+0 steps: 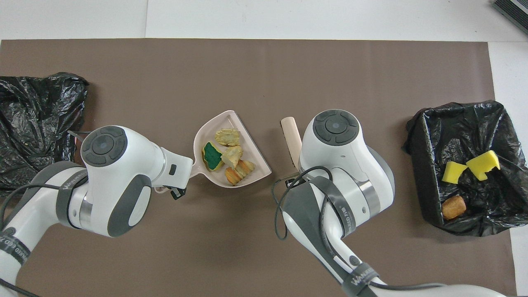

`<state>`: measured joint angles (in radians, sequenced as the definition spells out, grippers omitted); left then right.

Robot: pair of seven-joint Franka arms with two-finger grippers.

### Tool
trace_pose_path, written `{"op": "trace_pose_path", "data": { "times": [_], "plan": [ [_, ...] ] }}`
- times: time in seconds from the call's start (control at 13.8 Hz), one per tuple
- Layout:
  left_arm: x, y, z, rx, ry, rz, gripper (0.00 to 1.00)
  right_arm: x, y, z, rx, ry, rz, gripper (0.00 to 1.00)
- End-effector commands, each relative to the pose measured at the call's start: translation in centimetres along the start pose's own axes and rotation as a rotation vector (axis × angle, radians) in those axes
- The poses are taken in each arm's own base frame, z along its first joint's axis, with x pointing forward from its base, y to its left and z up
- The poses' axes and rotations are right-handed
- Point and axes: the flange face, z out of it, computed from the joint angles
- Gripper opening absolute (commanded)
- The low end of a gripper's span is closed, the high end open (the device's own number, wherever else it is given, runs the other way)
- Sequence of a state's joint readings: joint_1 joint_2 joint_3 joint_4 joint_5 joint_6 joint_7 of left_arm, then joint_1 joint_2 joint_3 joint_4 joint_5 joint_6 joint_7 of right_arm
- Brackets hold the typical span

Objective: Sweep and dump trash in bin

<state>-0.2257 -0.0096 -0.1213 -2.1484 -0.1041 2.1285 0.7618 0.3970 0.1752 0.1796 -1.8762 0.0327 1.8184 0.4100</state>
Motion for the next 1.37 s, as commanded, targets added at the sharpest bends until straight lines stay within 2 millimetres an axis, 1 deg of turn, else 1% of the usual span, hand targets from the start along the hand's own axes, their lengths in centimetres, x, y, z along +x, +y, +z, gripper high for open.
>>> {"op": "trace_pose_path", "data": {
  "times": [0.0,0.07,0.14,0.22,0.29,0.36,0.43,0.51,0.58,0.72,0.8,0.87,0.94,1.01,1.08,1.16,1.23,1.3],
  "plan": [
    [-2.5,-1.3,-4.5,-0.007,0.02,0.027,0.0,-3.5,-2.4,0.6,-0.02,0.022,0.072,0.0],
    [-3.2,-2.2,-5.7,-0.023,0.009,0.041,0.0,-5.0,-4.1,0.4,-0.002,0.019,0.086,0.0],
    [-4.0,-3.3,-7.2,-0.025,0.011,0.051,0.0,-6.1,-5.4,0.6,0.035,-0.007,0.105,0.0],
    [-5.4,-4.6,-8.2,-0.03,0.011,0.065,0.0,-6.9,-6.6,0.7,0.055,-0.023,0.115,0.0],
    [-6.8,-5.8,-9.3,-0.041,0.006,0.095,0.0,-7.9,-8.5,1.3,0.051,-0.027,0.122,0.0],
    [-8.7,-7.2,-10.4,-0.057,0.002,0.125,0.0,-8.6,-10.1,2.0,0.045,-0.031,0.137,0.0],
    [-10.8,-8.8,-11.4,-0.072,-0.001,0.162,0.0,-8.8,-11.7,3.0,0.05,-0.021,0.154,0.0],
    [-12.9,-10.1,-12.4,-0.078,-0.003,0.197,0.0,-9.5,-13.3,4.2,0.041,-0.028,0.141,0.0],
    [-15.5,-11.4,-13.1,-0.091,-0.005,0.219,0.0,-10.1,-14.5,5.4,0.044,-0.056,0.132,0.0],
    [-20.9,-14.1,-14.6,-0.095,-0.051,0.293,0.0,-11.2,-16.3,6.7,0.073,-0.097,0.124,0.0],
    [-23.5,-15.8,-15.4,-0.09,-0.064,0.342,0.0,-11.5,-16.7,7.4,0.07,-0.104,0.112,0.0],
    [-25.7,-17.4,-16.3,-0.071,-0.077,0.379,0.0,-11.7,-16.5,8.1,0.078,-0.119,0.117,0.0],
    [-28.0,-18.9,-17.1,-0.045,-0.086,0.405,0.0,-11.8,-16.5,8.0,0.085,-0.125,0.118,0.0],
    [-30.4,-20.1,-17.6,-0.024,-0.085,0.41,0.0,-11.9,-16.5,8.0,0.079,-0.134,0.119,0.24],
    [-32.8,-21.4,-18.1,-0.009,-0.087,0.407,0.0,-11.7,-16.5,7.7,0.076,-0.138,0.125,0.99],
    [-33.7,-22.5,-18.7,0.003,-0.107,0.434,0.0,-11.5,-16.7,7.1,0.079,-0.136,0.123,1.0],
    [-34.5,-23.8,-19.1,0.01,-0.133,0.452,0.0,-11.0,-16.1,6.6,0.082,-0.138,0.136,1.0],
    [-35.7,-25.3,-19.3,0.021,-0.145,0.461,0.0,-10.5,-15.4,5.7,0.084,-0.139,0.144,1.0]
  ]
}}
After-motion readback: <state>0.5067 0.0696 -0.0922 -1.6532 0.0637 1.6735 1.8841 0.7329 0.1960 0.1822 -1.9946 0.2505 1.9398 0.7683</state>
